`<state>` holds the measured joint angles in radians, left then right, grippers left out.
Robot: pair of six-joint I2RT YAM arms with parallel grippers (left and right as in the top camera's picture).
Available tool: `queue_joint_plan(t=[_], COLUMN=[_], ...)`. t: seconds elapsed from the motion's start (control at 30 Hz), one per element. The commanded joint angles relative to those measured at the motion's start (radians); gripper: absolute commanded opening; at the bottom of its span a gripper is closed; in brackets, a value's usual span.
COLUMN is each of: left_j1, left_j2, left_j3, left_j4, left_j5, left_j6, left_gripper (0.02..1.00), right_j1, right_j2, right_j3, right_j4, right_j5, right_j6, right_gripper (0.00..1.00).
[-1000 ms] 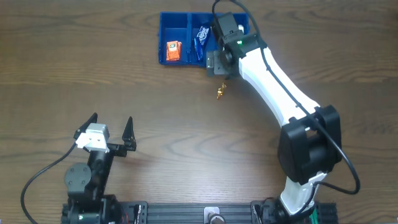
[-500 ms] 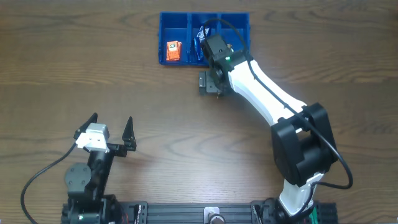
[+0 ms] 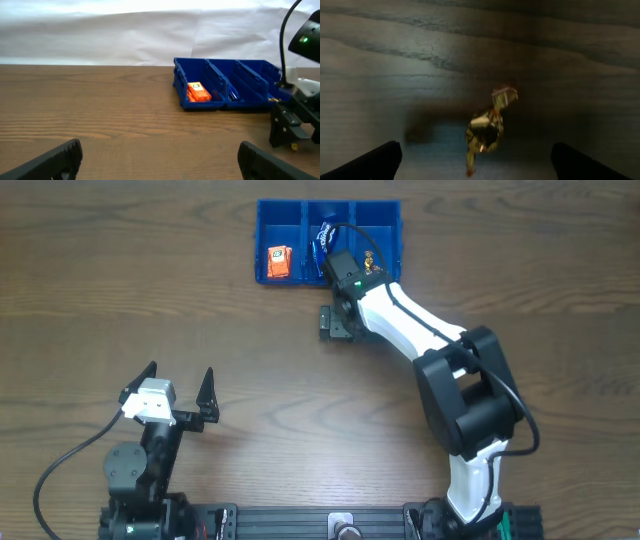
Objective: Sort Candies Into Trays
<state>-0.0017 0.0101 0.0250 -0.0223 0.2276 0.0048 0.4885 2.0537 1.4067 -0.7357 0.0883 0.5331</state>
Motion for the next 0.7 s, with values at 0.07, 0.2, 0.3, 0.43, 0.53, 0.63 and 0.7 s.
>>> queue_joint_plan(t=[0.07, 0.2, 0.3, 0.43, 0.53, 0.63, 0.7], left_j1=[0.003, 0.003, 0.003, 0.003, 0.003, 0.003, 0.003], left_j2=[-0.005, -0.005, -0.005, -0.005, -0.005, -0.005, -0.005], left_j3=[-0.02, -0.02, -0.02, -0.02, -0.02, -0.02, -0.02], left_j4=[-0.032, -0.032, -0.032, -0.032, -0.032, -0.032, -0.032], left_j5=[0.017, 0.017, 0.017, 0.017, 0.017, 0.017, 0.017], left_j6=[0.015, 0.015, 0.015, 0.014, 0.014, 0.015, 0.015], left_gripper=[0.998, 0.998, 0.998, 0.998, 0.996, 0.998, 0.998], right_j1=[0.0, -0.002, -0.004, -0.006, -0.006, -0.006, -0.006], right_j2=[0.019, 0.019, 0.019, 0.019, 0.019, 0.019, 0.019], right_j3=[-0.006, -0.006, -0.006, -0.006, -0.007, -0.007, -0.007], right_j4=[0.031, 0.048, 0.048, 0.05, 0.048, 0.047, 0.047], right_j5=[0.007, 0.013, 0.043, 0.042, 0.047, 0.055, 0.063], right_j6=[0.021, 0.022, 0.044, 0.044, 0.044, 0.047, 0.047], right_gripper=[0.921, 0.851, 0.809, 0.722, 0.623, 0.557, 0.518])
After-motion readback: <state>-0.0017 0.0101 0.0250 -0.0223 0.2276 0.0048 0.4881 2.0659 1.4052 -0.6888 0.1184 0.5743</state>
